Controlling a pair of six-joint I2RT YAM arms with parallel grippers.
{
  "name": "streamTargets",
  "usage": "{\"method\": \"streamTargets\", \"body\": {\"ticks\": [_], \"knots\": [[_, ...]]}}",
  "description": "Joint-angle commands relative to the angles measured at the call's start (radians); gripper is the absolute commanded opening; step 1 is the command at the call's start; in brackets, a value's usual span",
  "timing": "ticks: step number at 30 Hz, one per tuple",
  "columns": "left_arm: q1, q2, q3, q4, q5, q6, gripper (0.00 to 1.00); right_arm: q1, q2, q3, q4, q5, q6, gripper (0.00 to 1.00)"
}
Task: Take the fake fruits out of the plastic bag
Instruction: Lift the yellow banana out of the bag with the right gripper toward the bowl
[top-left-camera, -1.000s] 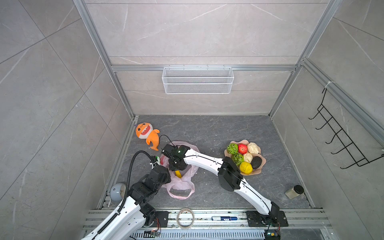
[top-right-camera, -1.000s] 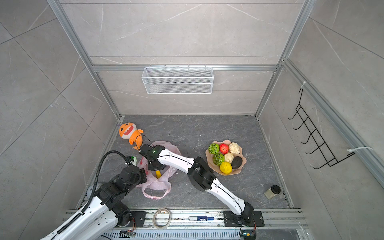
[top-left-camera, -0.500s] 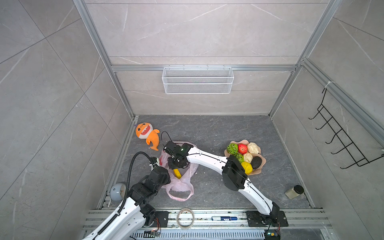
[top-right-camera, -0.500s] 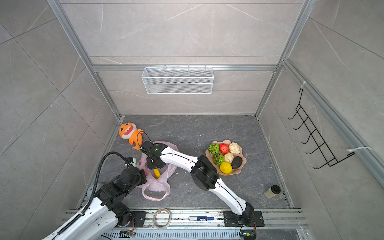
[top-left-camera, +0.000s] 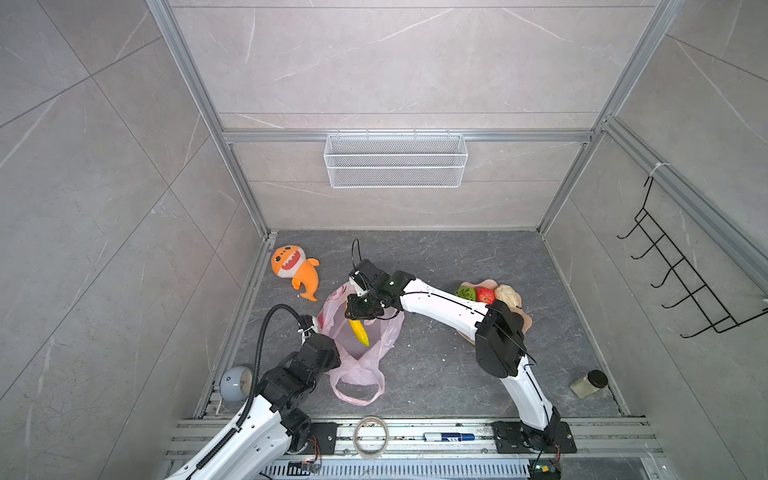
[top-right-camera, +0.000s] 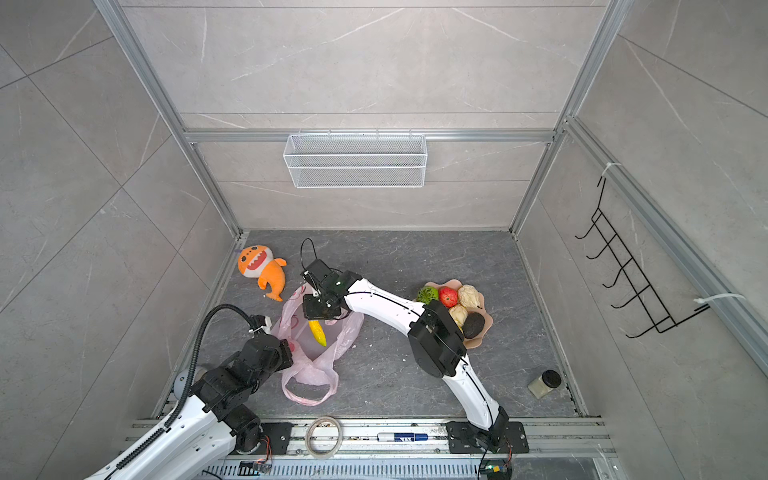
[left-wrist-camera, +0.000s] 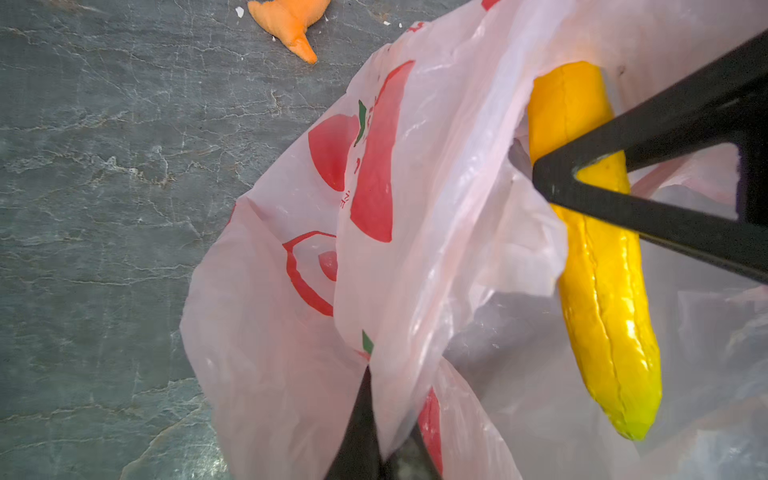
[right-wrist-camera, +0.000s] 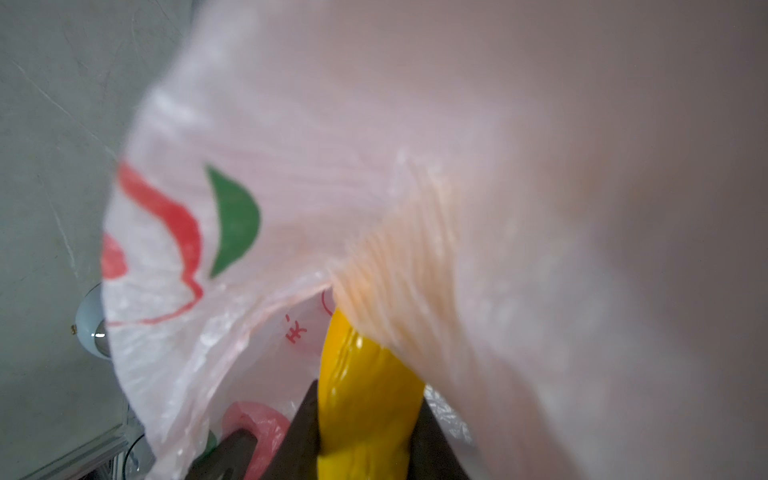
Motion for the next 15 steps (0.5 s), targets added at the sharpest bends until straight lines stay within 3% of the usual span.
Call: {"method": "streamTargets", "body": {"ticks": [1, 15], "knots": [[0.001, 0.06, 0.079, 0.041, -0.058, 0.003, 0.0, -0.015, -0.077, -0.017, 0.021, -0.125, -0.039, 0.15], [0.001, 0.217, 0.218, 0.224, -0.18, 0.034, 0.0, -0.034, -0.234, -0.044, -0.125, -0.29, -0.153, 0.15]]}}
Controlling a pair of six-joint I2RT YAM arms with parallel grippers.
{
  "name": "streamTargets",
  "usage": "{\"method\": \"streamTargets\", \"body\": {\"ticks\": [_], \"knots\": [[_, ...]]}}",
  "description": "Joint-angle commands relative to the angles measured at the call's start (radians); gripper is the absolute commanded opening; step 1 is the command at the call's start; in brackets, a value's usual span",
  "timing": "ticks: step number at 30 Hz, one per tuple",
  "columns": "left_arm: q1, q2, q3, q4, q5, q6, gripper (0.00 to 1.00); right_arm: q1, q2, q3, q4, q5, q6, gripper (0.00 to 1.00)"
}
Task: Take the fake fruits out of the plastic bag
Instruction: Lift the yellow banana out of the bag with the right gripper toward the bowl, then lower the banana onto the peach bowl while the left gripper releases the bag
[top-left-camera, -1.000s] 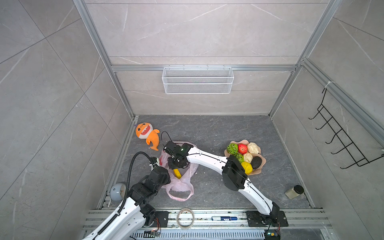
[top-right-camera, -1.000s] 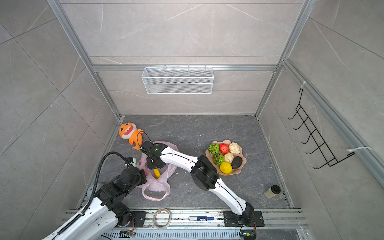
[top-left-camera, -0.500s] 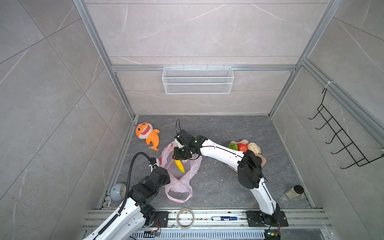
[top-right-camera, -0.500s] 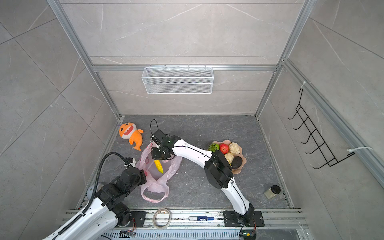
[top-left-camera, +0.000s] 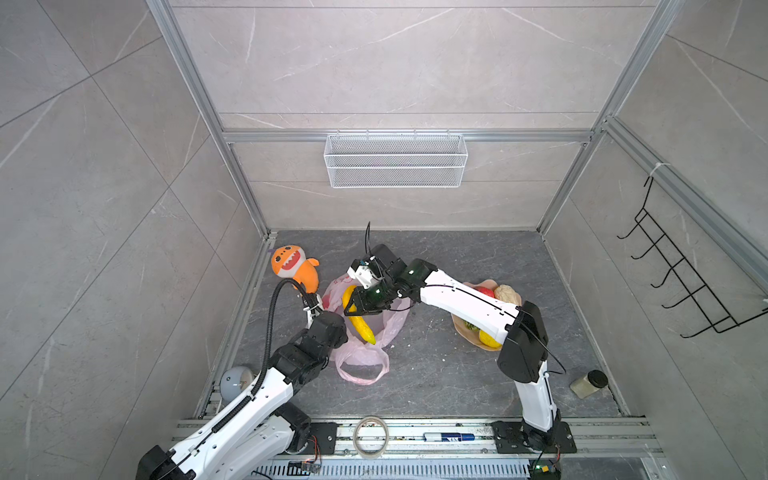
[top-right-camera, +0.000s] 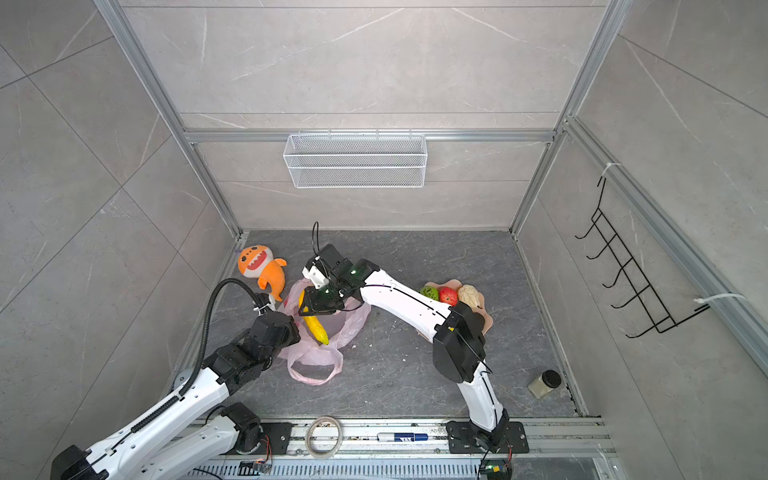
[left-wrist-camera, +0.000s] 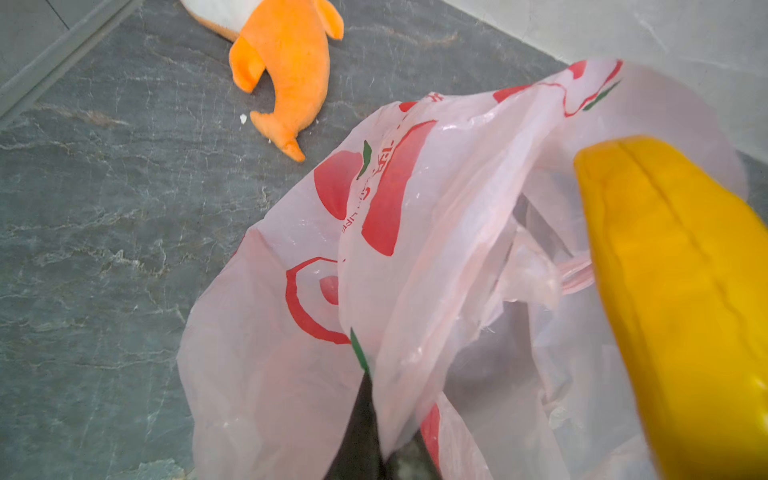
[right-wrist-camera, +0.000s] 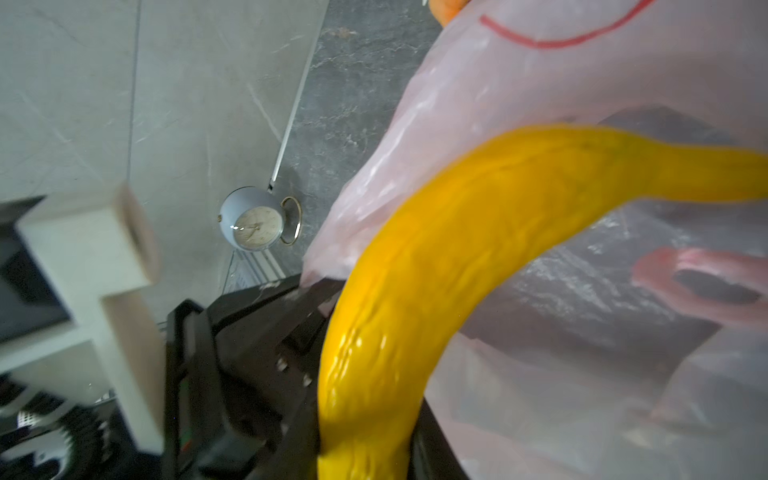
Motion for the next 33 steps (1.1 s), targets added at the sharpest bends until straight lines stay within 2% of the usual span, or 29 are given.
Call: {"method": "streamTargets", "body": {"ticks": [1, 6, 21, 33], "knots": [[0.001, 0.014, 0.06, 0.08, -0.066, 0.029, 0.0, -0.004, -0.063, -0.033, -0.05, -0.063, -0.038, 0.15], [0.001, 0.048, 0.101, 0.09, -0.058, 0.048, 0.0, -0.008, -0.133, -0.053, -0.093, -0.024, -0.06, 0.15], [0.001, 0.132, 0.155, 0.08, 0.085, 0.031, 0.0, -0.062, -0.337, -0.127, -0.11, 0.14, -0.064, 0.15], [0.001, 0.196, 0.242, 0.072, 0.158, 0.07, 0.04, -0.163, -0.494, -0.29, -0.21, 0.435, -0.041, 0.16]]}}
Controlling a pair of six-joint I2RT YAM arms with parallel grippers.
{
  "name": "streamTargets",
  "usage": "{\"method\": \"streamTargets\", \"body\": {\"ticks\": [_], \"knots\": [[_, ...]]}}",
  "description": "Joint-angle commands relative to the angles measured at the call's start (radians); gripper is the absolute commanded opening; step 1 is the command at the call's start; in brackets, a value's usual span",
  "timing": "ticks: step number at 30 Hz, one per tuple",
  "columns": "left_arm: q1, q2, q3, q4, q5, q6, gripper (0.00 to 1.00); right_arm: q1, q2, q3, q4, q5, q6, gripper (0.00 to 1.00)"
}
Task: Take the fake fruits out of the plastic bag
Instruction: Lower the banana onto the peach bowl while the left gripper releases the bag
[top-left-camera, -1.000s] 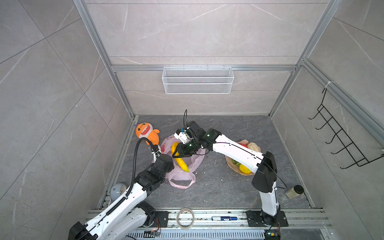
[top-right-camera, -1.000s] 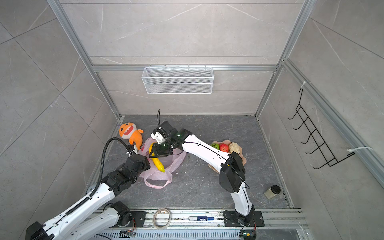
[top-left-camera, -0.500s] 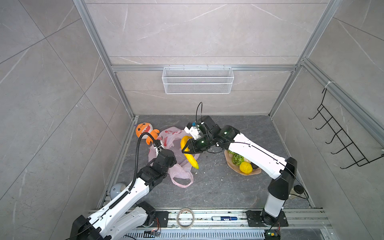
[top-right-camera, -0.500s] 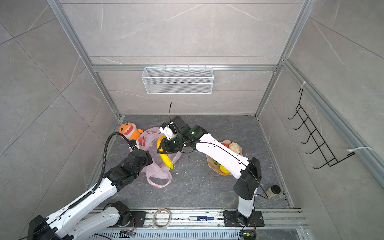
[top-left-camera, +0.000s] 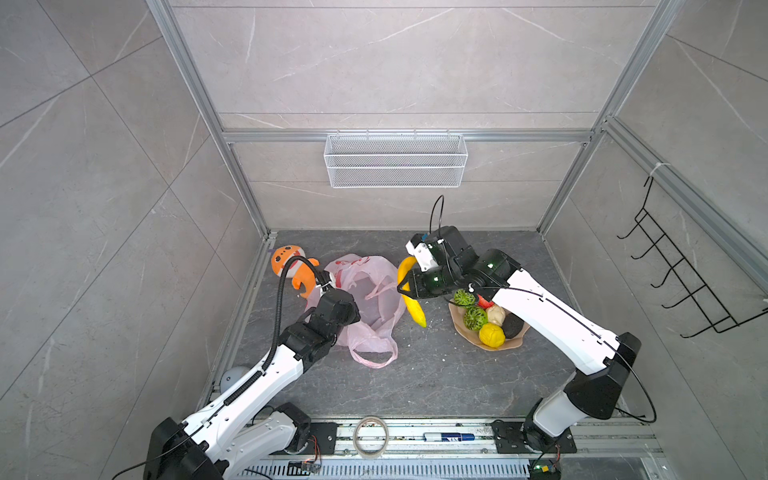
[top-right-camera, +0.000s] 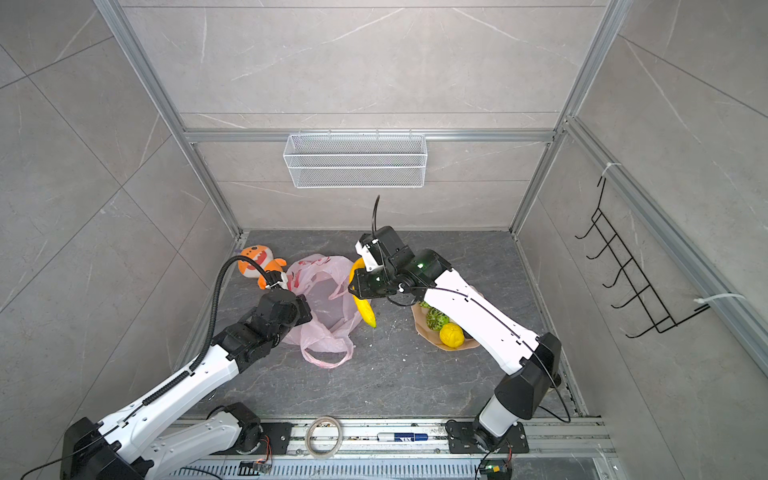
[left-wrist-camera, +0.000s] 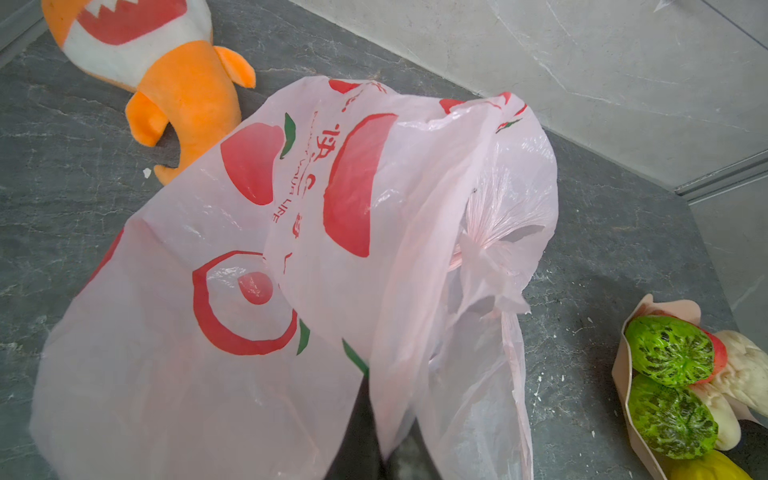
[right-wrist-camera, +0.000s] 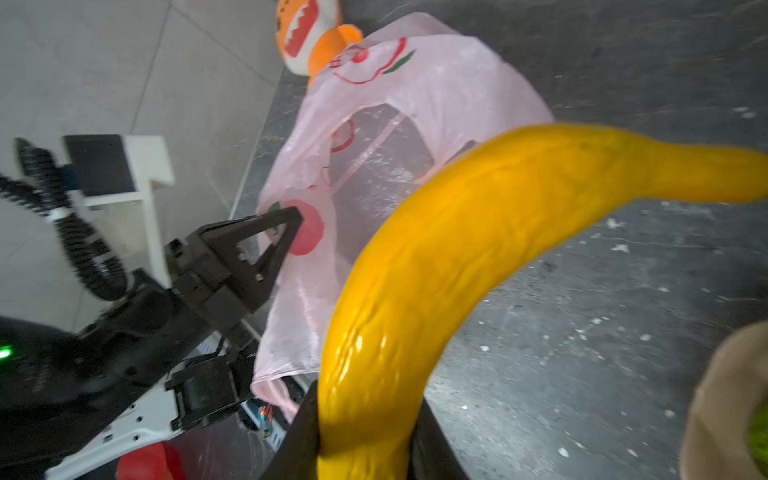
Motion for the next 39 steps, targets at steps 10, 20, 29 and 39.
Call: {"method": "streamTargets", "body": {"ticks": [10, 20, 29, 39], "knots": [[0.001, 0.084, 0.083, 0.028, 0.06, 0.054, 0.06, -0.144, -0.127, -0.222, -0.067, 0.259, 0.021, 0.16], [0.002, 0.142, 0.131, -0.007, 0.06, 0.056, 0.31, -0.189, -0.107, -0.285, -0.086, 0.375, 0.032, 0.17], [0.001, 0.115, 0.146, -0.037, 0.038, 0.064, 0.48, -0.23, -0.065, -0.365, -0.075, 0.497, 0.062, 0.17], [0.0, 0.085, 0.149, -0.074, 0.005, 0.073, 0.55, -0.343, -0.027, -0.475, 0.025, 0.443, 0.007, 0.2]]}}
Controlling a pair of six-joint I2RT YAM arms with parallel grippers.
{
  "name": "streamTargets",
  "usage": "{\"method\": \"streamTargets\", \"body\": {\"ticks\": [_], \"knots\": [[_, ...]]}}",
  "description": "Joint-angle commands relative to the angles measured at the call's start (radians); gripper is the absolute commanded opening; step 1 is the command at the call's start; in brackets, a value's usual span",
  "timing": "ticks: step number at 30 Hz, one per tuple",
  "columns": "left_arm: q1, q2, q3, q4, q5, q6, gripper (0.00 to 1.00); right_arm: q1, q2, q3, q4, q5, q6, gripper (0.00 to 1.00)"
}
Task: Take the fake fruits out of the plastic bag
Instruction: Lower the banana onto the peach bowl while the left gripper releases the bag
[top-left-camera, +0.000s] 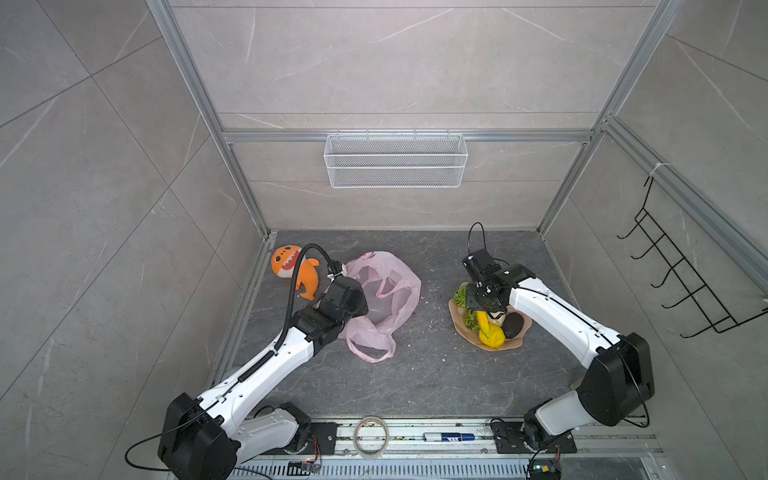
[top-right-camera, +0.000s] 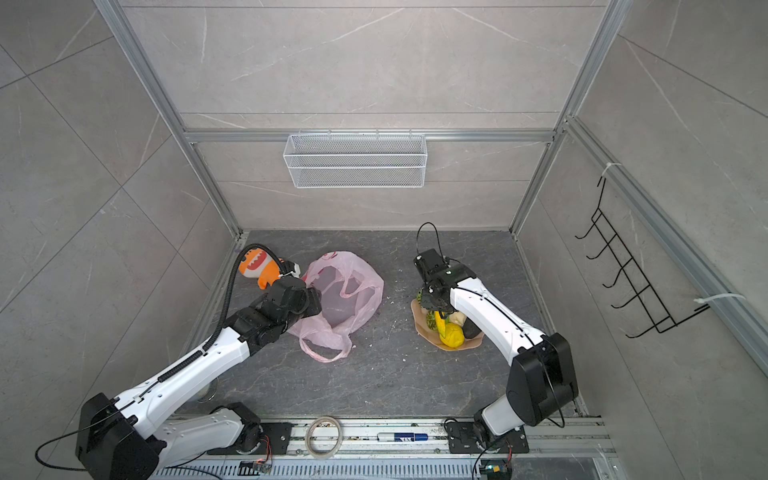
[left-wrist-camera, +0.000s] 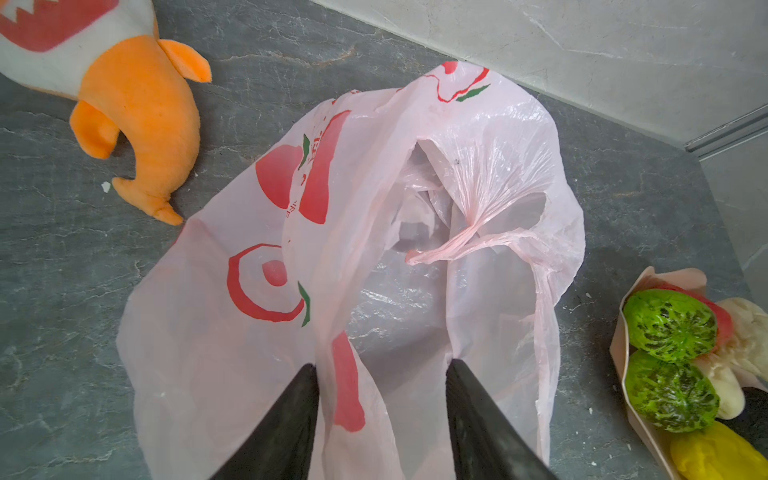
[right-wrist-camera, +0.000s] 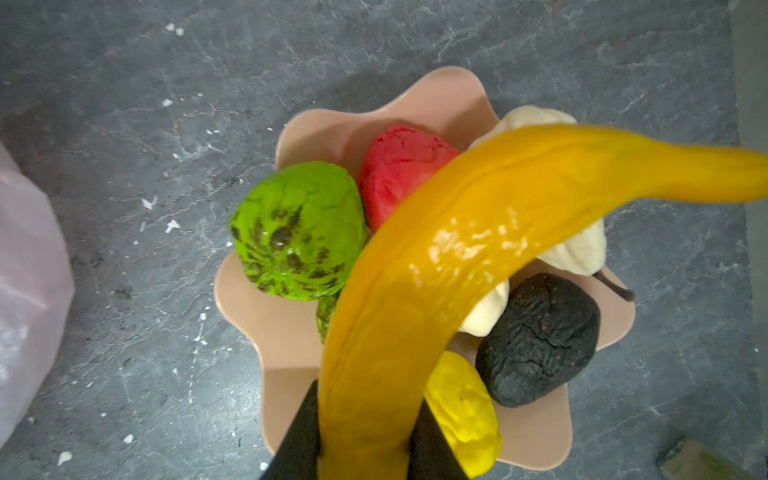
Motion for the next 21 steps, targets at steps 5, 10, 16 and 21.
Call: {"method": "streamTargets", "body": {"ticks": [5, 10, 16, 21], "knots": [[0.001, -0.049, 0.043, -0.031, -0.049, 0.023, 0.61, -0.031, 0.071, -0.047, 0.08, -0.049, -0.034, 0.22], [0.001, -0.066, 0.043, -0.042, -0.059, 0.026, 0.62, -0.033, 0.085, -0.056, 0.083, -0.042, -0.031, 0.29], [0.001, -0.087, 0.036, -0.044, -0.067, 0.026, 0.62, -0.035, 0.092, -0.061, 0.072, -0.024, -0.028, 0.43], [0.001, -0.101, 0.032, -0.051, -0.074, 0.029, 0.62, -0.039, 0.074, -0.06, 0.057, -0.01, -0.022, 0.57]]}}
